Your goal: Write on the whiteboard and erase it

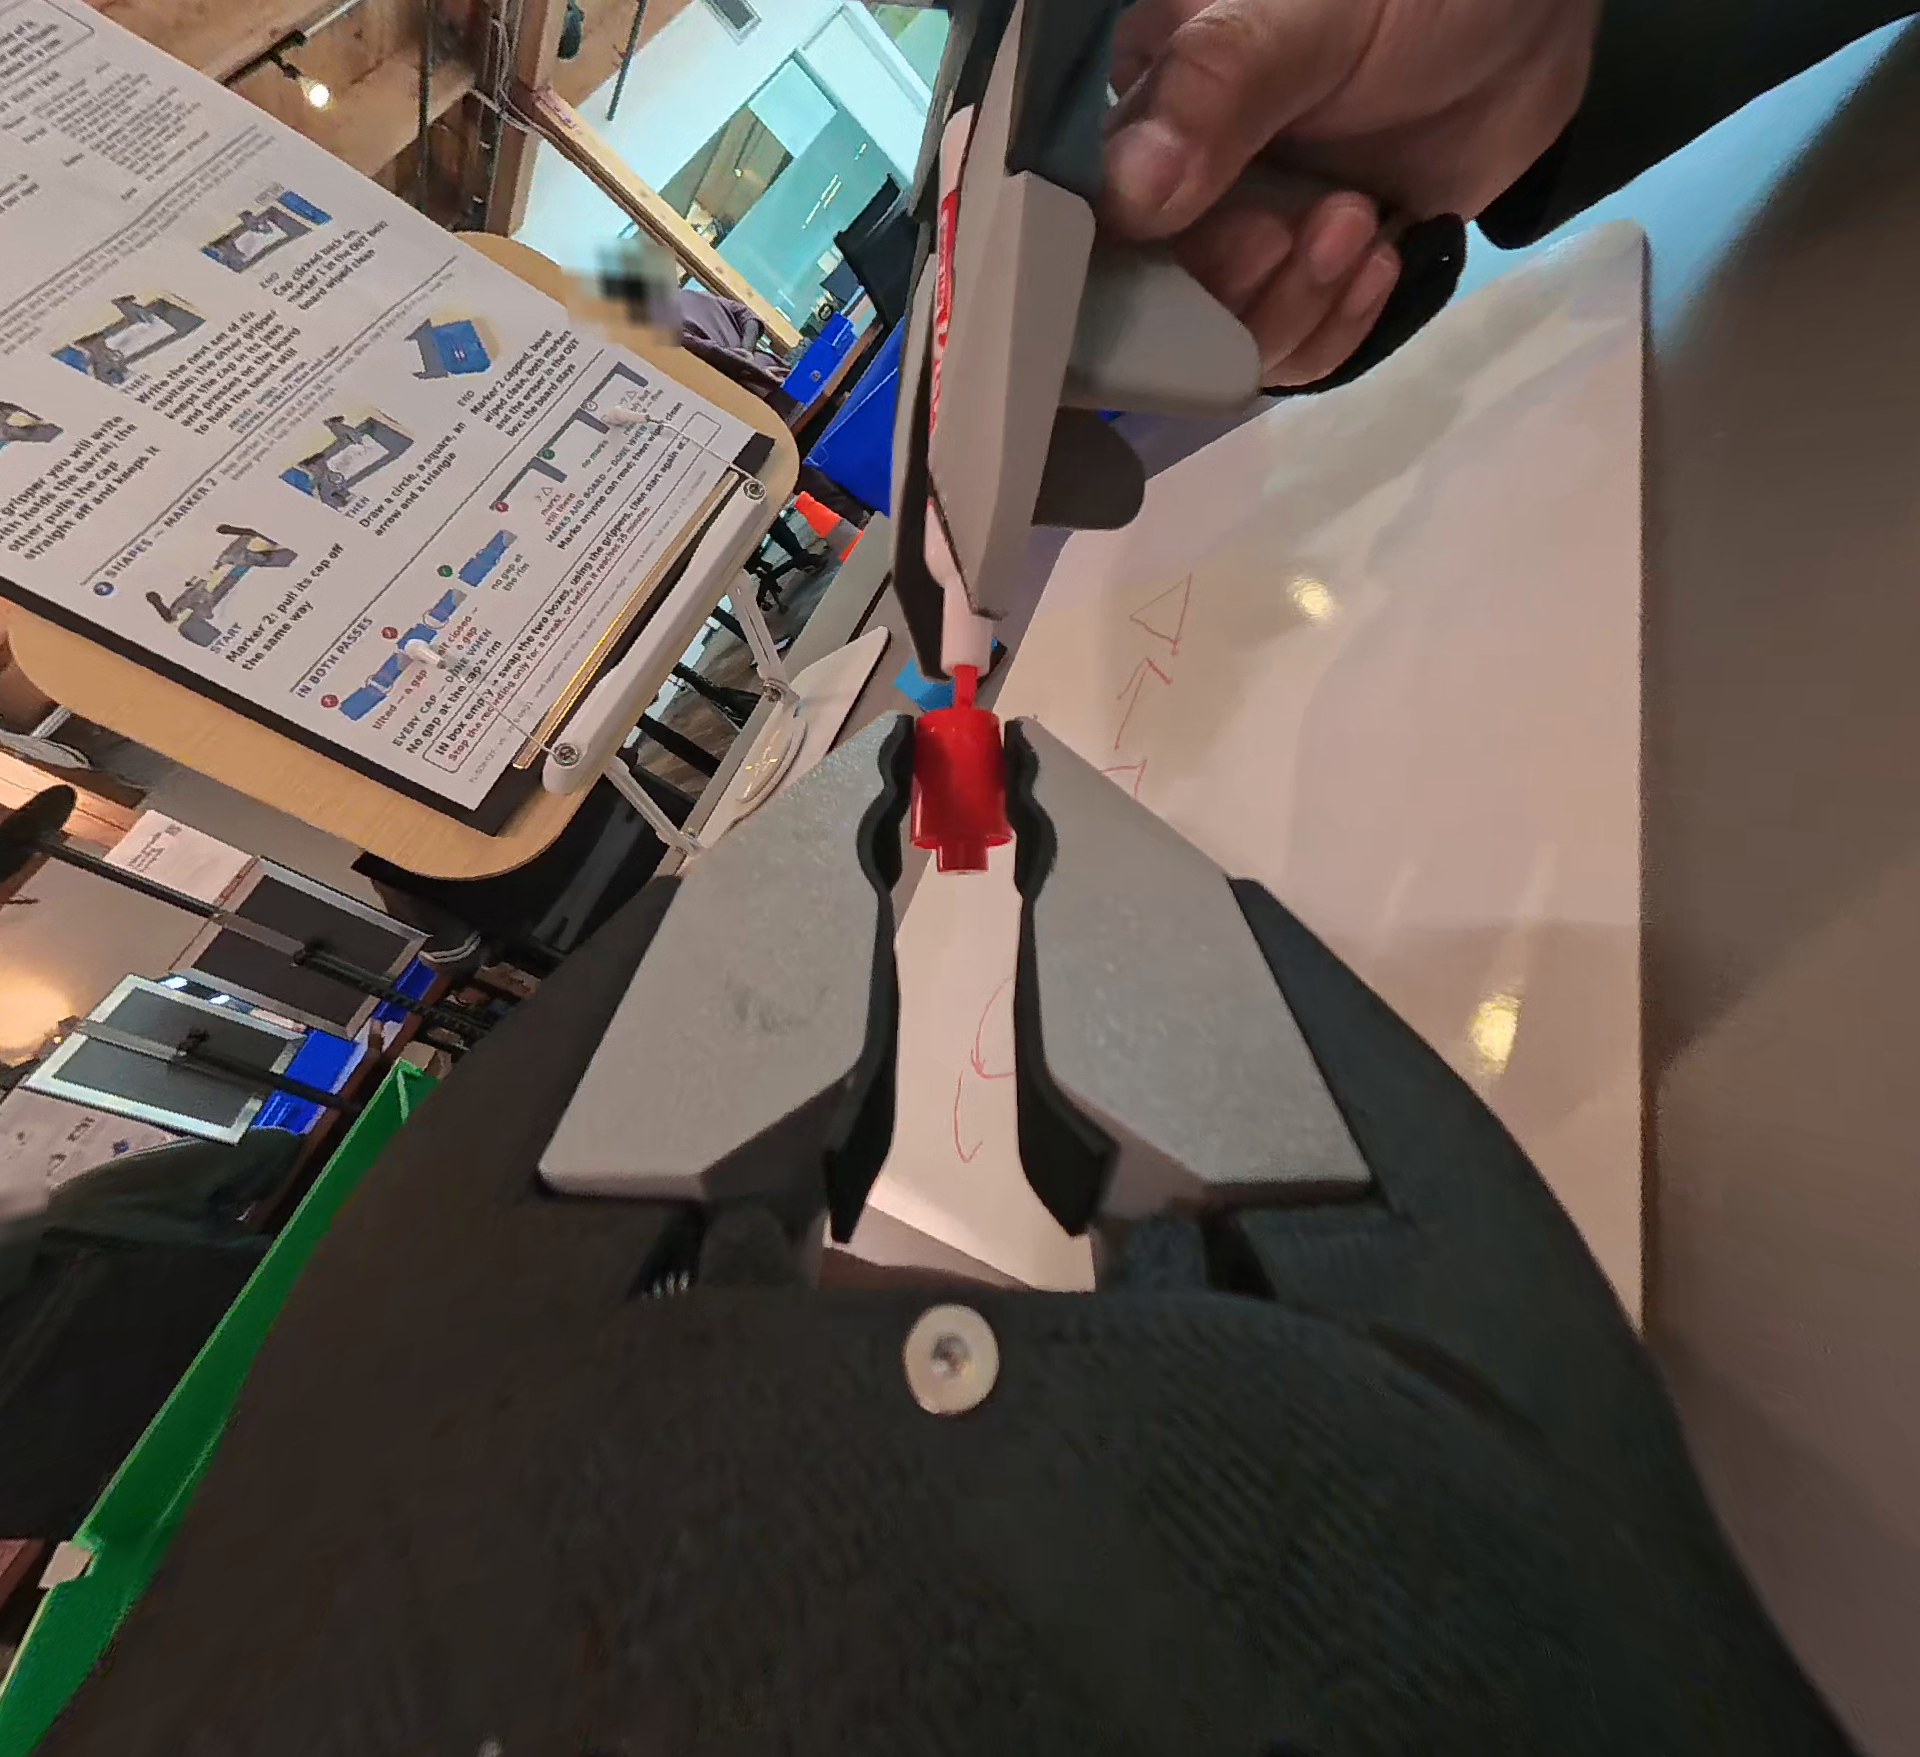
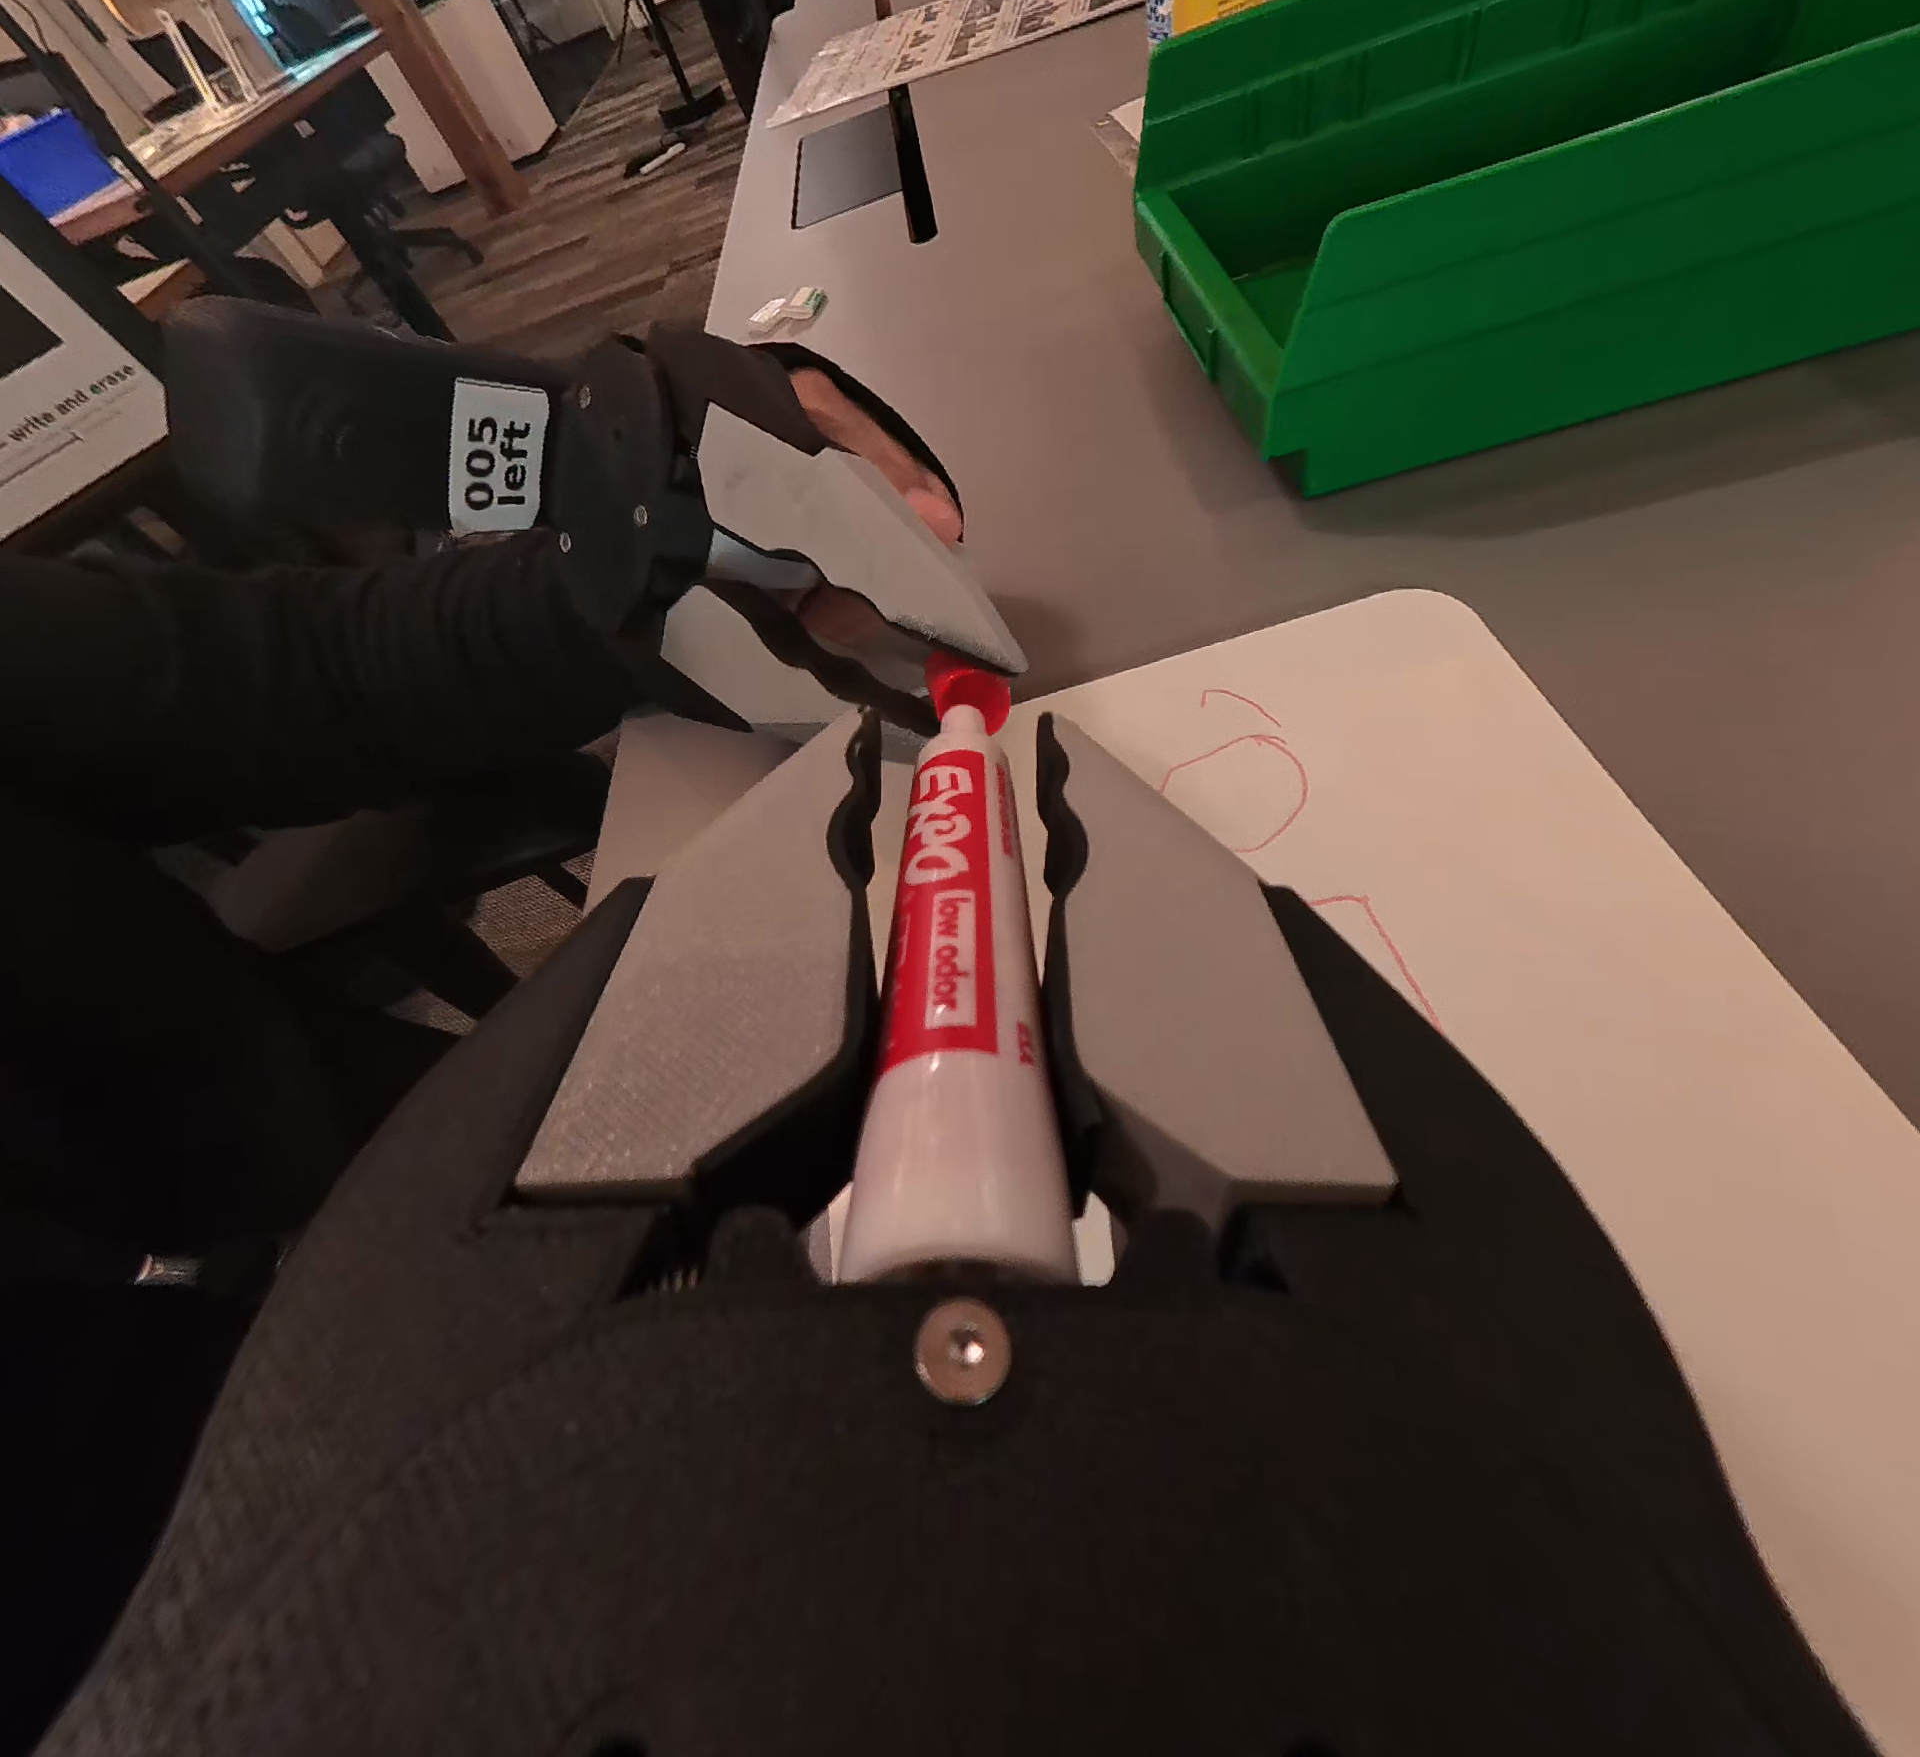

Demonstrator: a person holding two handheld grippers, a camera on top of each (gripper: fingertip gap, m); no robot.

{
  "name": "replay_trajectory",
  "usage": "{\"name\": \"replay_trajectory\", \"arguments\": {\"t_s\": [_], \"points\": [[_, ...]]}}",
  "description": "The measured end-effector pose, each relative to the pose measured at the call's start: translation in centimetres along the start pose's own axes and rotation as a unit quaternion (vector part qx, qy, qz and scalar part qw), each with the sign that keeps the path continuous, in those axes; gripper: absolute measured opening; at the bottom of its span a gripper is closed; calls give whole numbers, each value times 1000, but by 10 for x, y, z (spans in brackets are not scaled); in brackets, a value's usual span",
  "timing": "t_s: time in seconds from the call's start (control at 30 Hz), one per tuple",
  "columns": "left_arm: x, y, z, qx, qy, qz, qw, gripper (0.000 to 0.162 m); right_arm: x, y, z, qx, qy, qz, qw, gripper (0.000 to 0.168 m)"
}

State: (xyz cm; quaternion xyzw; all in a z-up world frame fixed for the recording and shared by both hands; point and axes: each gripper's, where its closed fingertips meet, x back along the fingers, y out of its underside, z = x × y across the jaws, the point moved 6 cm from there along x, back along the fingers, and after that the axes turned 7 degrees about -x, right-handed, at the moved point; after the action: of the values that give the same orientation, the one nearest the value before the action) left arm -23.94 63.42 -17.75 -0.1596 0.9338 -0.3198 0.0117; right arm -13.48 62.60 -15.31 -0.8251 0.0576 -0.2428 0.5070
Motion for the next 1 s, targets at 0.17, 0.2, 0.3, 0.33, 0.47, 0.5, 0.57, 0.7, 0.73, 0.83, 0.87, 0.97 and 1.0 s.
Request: {"name": "replay_trajectory", "arguments": {"t_s": [0.17, 0.2, 0.3, 0.33, 0.47, 0.5, 0.57, 0.7, 0.73, 0.83, 0.87, 0.97, 1.0], "points": [[0, -5, 0, -11, -12, 8, 1000, 16, -7, 1, -2, -8, -7, -3, 1000, 29], [0, -5, 0, -14, -14, 7, 1000, 16, -8, 1, -1, -8, -3, -3, 1000, 29], [0, -9, 1, -27, -22, 10, 999, 15, -14, 2, -3, -14, -11, -6, 1000, 29], [-1, -9, 1, -31, -23, 6, 999, 16, -15, 2, -3, -15, -7, -7, 1000, 28], [-1, -8, 5, -53, -21, -2, 998, 15, -15, 4, -3, -19, -11, -21, 1000, 28], [-1, -9, 5, -60, -25, -3, 998, 16, -14, 4, -3, -23, -16, -21, 999, 28], [-1, -11, 5, -78, -37, -5, 996, 15, -13, 5, -2, -25, -17, -32, 999, 28], [-6, -10, 13, -158, -52, -34, 985, 15, -12, 4, -4, 15, 30, -46, 998, 28], [-6, -11, 14, -172, -55, -36, 983, 15, -12, 3, -5, 13, 26, -50, 998, 28], [-4, -17, 14, -181, -69, -28, 981, 14, -8, 5, -7, 3, -4, -63, 998, 28], [-4, -19, 14, -184, -77, -23, 980, 14, -6, 5, -9, 1, -13, -59, 998, 27], [-5, -21, 14, -177, -84, -19, 981, 13, -6, 7, -7, -11, -15, -43, 999, 27], [-6, -19, 16, -180, -77, -25, 980, 14, -7, 10, -6, -6, -5, -51, 999, 27]]}}
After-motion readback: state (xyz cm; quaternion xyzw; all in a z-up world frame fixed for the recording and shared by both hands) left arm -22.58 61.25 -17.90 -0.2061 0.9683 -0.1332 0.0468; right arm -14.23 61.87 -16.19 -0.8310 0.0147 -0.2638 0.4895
